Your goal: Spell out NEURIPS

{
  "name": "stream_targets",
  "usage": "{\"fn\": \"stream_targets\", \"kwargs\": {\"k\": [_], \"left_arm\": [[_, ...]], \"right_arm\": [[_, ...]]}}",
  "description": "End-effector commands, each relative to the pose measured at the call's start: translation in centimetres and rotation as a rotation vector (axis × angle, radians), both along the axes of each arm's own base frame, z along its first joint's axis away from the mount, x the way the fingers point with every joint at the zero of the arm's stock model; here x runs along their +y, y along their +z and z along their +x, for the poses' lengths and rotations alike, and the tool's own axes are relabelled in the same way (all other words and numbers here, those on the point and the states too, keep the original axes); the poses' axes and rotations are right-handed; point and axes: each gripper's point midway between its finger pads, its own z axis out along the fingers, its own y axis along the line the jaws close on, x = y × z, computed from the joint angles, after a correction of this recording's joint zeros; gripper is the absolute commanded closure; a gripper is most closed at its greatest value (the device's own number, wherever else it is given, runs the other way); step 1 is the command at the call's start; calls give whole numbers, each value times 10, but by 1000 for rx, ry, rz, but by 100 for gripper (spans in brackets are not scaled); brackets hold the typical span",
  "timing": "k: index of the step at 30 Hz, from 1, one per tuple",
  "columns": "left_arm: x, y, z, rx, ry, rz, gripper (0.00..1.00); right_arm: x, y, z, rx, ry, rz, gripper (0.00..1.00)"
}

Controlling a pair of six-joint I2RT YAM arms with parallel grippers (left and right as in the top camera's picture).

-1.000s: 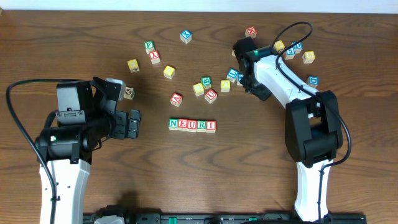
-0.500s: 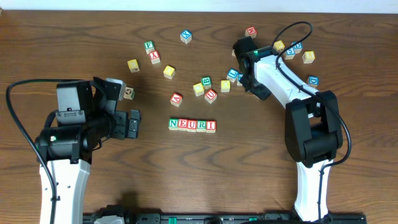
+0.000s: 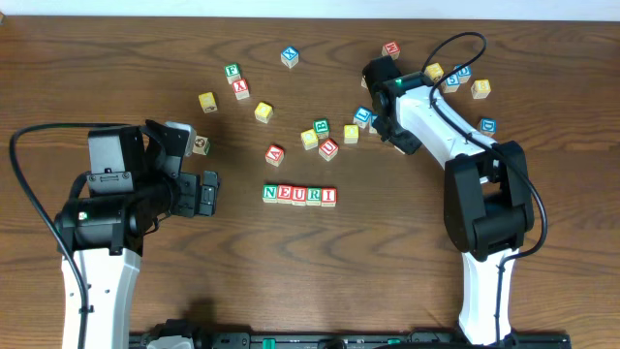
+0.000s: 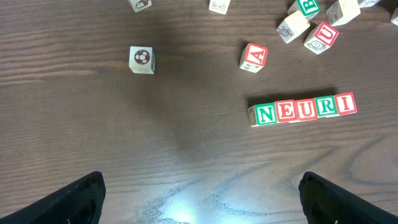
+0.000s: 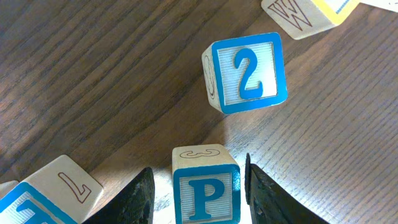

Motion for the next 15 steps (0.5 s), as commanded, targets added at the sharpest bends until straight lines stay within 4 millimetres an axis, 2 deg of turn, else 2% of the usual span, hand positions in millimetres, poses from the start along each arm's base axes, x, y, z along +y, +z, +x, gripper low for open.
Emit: {"fn": "stream_targets", "kwargs": {"k": [1,8,15], "left_arm": [[-1,10,2,-29,-12,-1,2],[-1,10,2,-29,-12,-2,2],[-1,10,2,-29,-12,-2,2]], "right_arm": [[-4,-4,-2,14,14,-23,58],[-3,-21,-9,25,16,-5,58],[-1,-25,-8,20,26,7,65]]}}
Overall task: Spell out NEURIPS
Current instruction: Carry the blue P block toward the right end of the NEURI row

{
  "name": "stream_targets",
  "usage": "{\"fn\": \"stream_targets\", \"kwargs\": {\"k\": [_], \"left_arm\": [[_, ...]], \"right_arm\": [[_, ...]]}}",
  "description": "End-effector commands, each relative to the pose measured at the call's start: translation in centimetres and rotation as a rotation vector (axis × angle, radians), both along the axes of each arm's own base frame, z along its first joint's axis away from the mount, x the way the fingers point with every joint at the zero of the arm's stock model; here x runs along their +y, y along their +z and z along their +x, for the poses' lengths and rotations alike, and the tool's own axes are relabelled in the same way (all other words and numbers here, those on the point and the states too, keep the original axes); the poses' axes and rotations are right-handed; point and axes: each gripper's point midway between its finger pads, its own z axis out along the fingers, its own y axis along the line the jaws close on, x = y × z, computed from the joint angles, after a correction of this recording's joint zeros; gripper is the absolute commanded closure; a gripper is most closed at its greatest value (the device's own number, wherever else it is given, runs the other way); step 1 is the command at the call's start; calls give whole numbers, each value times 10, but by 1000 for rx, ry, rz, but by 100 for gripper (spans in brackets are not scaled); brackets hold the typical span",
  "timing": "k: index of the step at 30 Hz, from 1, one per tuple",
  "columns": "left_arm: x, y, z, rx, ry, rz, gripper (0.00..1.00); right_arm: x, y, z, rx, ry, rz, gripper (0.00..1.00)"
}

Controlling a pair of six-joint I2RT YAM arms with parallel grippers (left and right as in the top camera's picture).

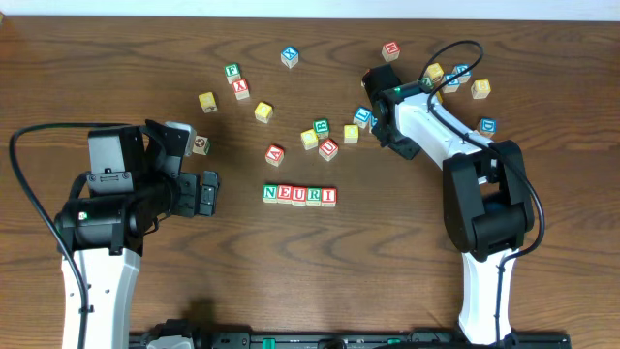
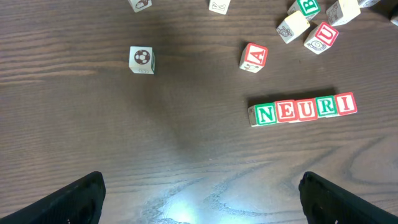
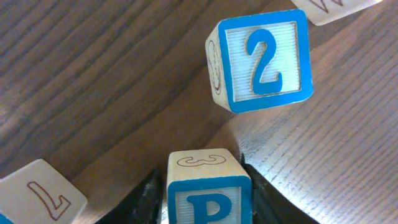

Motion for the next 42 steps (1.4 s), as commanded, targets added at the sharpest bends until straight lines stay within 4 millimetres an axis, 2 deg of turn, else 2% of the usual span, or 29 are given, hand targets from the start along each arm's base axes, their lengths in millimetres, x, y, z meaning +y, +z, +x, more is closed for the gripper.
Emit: {"fn": "stream_targets", "kwargs": {"k": [1,12,18,21,26,31,33,34,36,39,42], "left_arm": [[-1,10,2,-29,-12,-2,2],[-1,10,2,-29,-12,-1,2],[-1,10,2,-29,-12,-1,2],[-1,10,2,-29,-12,-2,2],[-1,10,2,-30,-12,-1,2],[-1,10,2,-29,-12,-1,2],[-1,10,2,-29,-12,-2,2],[-1,10,2,-29,-12,-2,2],[-1,10,2,-29,-12,-1,2],[-1,10,2,-29,-12,-1,2],[-1,10,2,-29,-12,-2,2]], "right_arm": [[-1,-7,-4,21,20,-3,66],[1,-3,2,16,70,-8,66],[2,8,5,22,84,-12,89],[1,18,7,25,84,-22,94],[1,42,12,11,116,-44,98],[2,67,15,-26,144,-45,98],[3,78,14,-38,166,-39,93],[5,83,14,-42,189,-30,89],[10,91,13,-39,244,-6,89],[21,98,8,-26,320,49,98],[32,102,-1,2,389,96,99]]}}
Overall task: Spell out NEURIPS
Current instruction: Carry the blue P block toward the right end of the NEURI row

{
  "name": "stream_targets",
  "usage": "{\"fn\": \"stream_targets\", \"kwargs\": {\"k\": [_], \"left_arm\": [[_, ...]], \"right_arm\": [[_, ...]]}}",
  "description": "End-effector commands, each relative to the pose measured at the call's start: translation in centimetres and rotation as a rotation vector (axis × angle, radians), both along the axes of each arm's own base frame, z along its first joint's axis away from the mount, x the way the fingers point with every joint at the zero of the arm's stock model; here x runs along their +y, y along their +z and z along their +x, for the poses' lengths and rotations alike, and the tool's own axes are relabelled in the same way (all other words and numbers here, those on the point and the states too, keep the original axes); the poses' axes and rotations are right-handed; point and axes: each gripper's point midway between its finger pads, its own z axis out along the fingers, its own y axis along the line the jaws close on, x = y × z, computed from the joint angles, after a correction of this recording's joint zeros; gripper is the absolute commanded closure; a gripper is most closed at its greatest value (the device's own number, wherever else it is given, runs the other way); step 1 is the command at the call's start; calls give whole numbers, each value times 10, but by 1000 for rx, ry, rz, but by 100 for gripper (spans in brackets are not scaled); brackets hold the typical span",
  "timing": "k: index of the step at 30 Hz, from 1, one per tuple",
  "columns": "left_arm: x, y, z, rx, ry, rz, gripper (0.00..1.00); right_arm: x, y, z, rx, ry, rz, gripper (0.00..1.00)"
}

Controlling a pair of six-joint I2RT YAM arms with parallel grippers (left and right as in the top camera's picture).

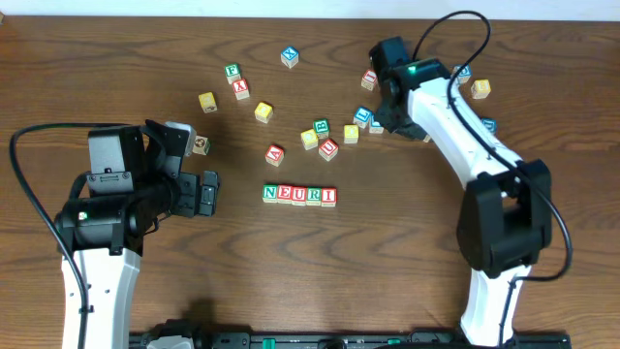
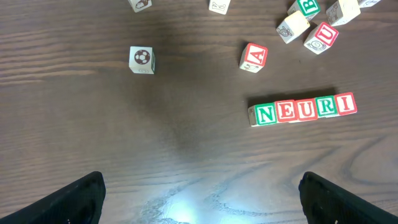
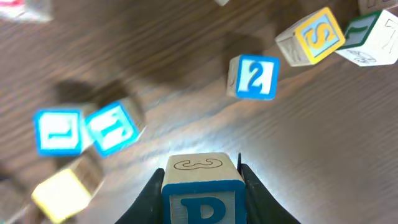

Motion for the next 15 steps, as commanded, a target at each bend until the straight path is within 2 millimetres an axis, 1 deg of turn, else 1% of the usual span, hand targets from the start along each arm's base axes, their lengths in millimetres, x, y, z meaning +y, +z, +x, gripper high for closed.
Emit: {"fn": "stream_targets", "kwargs": {"k": [1,3,8,11,15], "left_arm": [[-1,10,2,-29,-12,-1,2],[-1,10,2,-29,-12,-1,2],[-1,10,2,-29,-12,-2,2],[-1,10,2,-29,-12,-2,2],[-1,10,2,-29,-12,-1,2]], "right_arm": [[20,20,-5,8,142,66,99],[26,21,-13,36,208,68,99],[33,21,-42,140,309,29,99],[42,23,-51,133,353,4,99],[59,30,-65,72,412,-5,99]]}}
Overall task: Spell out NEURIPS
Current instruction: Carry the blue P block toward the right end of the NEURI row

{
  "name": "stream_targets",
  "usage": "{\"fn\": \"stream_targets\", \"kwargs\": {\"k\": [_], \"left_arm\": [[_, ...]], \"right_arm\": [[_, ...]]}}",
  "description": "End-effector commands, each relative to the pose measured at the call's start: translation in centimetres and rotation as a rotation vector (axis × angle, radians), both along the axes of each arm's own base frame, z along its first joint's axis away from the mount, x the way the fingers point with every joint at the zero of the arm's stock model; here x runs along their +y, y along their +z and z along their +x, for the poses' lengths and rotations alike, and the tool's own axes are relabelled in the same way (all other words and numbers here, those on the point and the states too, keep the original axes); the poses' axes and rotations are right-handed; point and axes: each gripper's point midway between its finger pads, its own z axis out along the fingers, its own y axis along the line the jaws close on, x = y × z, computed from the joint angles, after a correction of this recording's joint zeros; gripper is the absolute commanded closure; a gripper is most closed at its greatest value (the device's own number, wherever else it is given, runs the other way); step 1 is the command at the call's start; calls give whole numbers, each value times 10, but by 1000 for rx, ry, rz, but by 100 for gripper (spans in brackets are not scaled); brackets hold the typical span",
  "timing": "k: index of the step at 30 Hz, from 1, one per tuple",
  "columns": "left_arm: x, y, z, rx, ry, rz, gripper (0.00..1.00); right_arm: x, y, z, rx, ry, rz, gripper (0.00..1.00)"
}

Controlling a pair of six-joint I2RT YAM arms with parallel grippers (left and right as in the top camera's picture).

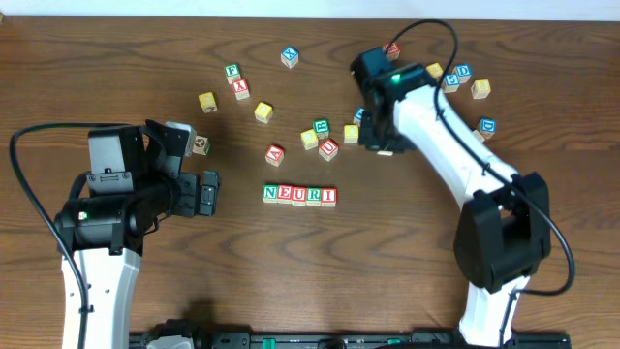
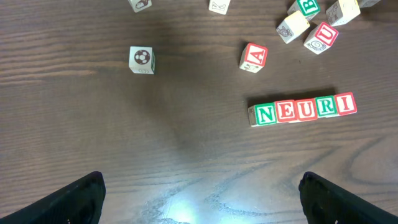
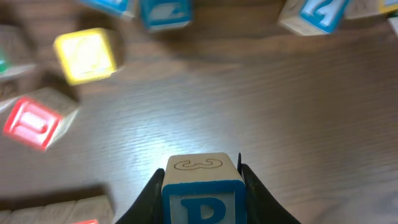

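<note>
Red and green blocks spell NEURI in a row (image 1: 299, 195), also seen in the left wrist view (image 2: 303, 109). My right gripper (image 1: 376, 136) is shut on a blue P block (image 3: 202, 190), held above bare wood behind and to the right of the row. The row's right end shows blurred at the lower left of the right wrist view (image 3: 62, 211). My left gripper (image 1: 206, 192) stands open and empty to the left of the row, its fingertips (image 2: 81, 198) at the bottom corners of its view.
Loose letter blocks lie scattered behind the row: a red A (image 1: 275, 153), a red U (image 1: 328, 148), a yellow block (image 3: 87, 55), a blue 2 (image 3: 317, 12), and more at the back right (image 1: 465, 78). A soccer-ball block (image 2: 142, 58) lies alone on the left.
My right gripper, still holding the P block, has moved left and forward from the back-right cluster toward the row. The left arm and the row have not moved.
The right gripper first stood open around the P block on the table beside the blue 2 block. It then shut on the block, later held it lifted above the cluster, and now holds it near the row's right end.
</note>
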Motion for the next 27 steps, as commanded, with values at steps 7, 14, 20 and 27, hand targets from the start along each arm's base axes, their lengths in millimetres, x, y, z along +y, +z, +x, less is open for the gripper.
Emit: {"fn": "stream_targets", "kwargs": {"k": [7,14,20,27], "left_arm": [[-1,10,2,-29,-12,-2,2],[-1,10,2,-29,-12,-2,2],[-1,10,2,-29,-12,-1,2],[-1,10,2,-29,-12,-2,2]], "right_arm": [[31,23,-50,-183,116,112,99],[34,-7,-75,-169,97,141,95],[32,-26,-79,-168,70,147,93],[37,-34,-77,-174,78,152,91]]}}
